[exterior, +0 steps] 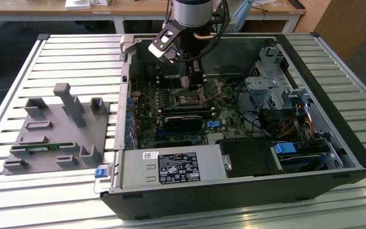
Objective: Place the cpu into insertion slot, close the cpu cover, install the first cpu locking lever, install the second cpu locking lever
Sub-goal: 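Place the cpu into insertion slot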
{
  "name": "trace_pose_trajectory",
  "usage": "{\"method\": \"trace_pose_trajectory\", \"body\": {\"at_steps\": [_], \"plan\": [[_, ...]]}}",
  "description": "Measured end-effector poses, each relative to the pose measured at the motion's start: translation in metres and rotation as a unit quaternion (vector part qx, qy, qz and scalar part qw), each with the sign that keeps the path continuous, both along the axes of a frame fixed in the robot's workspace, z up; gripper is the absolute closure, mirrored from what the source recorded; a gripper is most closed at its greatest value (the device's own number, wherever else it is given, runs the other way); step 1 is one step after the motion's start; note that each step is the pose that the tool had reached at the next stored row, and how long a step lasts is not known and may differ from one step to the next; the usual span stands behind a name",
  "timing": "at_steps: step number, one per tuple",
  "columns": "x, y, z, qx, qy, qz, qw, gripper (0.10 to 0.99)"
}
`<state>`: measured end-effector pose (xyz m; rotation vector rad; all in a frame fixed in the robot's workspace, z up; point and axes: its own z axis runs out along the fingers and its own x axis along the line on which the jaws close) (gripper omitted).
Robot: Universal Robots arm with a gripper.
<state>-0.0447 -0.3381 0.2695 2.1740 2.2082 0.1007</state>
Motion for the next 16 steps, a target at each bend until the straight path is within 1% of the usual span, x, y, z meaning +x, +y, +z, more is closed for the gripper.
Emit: {"method": "trace_pose_trajectory", "body": {"at_steps": [7, 16], "plan": [[0.0000, 0.0000, -0.0019, 0.0000, 0.0000, 0.000, 1.0000, 0.549], [0.0000, 0.0000, -0.0072, -0.0001, 0.0001, 0.000, 1.0000, 0.549]]}}
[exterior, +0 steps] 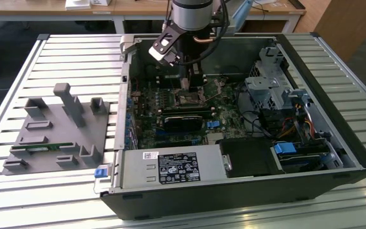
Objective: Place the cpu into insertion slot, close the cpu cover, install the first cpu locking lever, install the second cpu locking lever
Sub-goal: 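Place the cpu into insertion slot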
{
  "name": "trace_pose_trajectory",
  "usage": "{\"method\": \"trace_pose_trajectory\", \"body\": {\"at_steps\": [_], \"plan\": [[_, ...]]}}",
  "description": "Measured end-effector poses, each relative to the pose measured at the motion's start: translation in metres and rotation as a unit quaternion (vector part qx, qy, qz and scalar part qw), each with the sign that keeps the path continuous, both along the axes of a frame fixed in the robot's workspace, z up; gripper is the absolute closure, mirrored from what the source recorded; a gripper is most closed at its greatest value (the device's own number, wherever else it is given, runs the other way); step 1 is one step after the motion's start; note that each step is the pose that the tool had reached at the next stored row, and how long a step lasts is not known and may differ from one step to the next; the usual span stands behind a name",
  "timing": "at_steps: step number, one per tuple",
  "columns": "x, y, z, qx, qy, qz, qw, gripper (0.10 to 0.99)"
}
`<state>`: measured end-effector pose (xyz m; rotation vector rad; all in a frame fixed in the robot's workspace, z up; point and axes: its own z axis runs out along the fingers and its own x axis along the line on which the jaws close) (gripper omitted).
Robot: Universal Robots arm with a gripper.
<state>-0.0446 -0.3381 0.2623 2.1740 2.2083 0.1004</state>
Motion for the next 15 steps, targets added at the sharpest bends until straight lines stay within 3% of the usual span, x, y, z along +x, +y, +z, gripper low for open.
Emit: {"method": "trace_pose_trajectory", "body": {"at_steps": [6, 15], "plan": [[0.0002, 0.0003, -0.0041, 0.0000, 0.0000, 0.000, 1.0000, 0.549], [0.0012, 0.0047, -0.0164, 0.0000, 0.0001, -0.005, 1.0000, 0.549]]}}
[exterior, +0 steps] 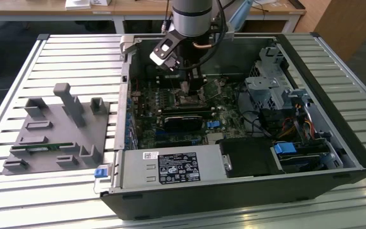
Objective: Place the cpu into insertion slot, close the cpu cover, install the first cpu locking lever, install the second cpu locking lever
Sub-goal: 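Place the cpu into insertion slot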
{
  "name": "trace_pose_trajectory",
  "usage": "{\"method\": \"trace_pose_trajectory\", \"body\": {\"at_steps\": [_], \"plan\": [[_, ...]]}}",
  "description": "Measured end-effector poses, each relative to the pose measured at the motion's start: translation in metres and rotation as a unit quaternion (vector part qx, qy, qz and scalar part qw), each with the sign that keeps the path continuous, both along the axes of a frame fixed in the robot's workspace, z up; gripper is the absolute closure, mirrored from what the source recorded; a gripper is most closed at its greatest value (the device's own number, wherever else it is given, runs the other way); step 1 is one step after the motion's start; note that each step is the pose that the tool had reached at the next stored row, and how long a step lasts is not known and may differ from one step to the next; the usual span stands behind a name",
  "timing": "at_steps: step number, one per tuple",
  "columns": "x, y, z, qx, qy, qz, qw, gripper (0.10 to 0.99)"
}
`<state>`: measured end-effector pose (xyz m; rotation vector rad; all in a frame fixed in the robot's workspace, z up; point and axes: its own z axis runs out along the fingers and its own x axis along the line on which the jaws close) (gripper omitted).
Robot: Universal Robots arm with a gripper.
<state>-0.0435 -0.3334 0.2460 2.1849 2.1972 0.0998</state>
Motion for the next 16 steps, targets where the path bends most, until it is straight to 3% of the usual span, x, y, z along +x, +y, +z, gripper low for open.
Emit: {"method": "trace_pose_trajectory", "body": {"at_steps": [16], "plan": [[0.0000, 0.0004, -0.0126, 0.0000, 0.0000, -0.001, 1.0000, 0.549]]}}
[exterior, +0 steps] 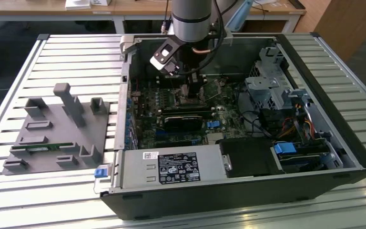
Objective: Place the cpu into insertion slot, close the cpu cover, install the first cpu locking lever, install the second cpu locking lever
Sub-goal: 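Place the cpu into insertion slot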
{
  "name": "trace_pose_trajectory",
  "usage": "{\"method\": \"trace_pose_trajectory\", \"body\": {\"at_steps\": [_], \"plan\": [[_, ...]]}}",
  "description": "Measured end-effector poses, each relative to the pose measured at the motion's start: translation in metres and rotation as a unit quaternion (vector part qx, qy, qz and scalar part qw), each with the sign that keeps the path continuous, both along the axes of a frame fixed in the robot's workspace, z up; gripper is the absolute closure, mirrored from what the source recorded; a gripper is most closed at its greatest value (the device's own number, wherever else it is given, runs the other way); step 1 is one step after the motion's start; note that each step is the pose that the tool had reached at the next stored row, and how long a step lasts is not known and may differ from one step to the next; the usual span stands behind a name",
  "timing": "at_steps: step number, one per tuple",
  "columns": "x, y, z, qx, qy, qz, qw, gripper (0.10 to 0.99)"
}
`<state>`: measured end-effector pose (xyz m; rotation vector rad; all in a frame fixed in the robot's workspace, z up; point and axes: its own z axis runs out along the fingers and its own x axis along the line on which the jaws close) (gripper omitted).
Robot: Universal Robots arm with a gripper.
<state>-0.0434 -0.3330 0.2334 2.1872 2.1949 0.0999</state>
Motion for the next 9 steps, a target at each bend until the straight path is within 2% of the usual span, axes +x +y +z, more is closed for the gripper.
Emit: {"method": "trace_pose_trajectory", "body": {"at_steps": [9], "plan": [[0.0000, 0.0001, -0.0053, 0.0000, 0.0000, 0.000, 1.0000, 0.549]]}}
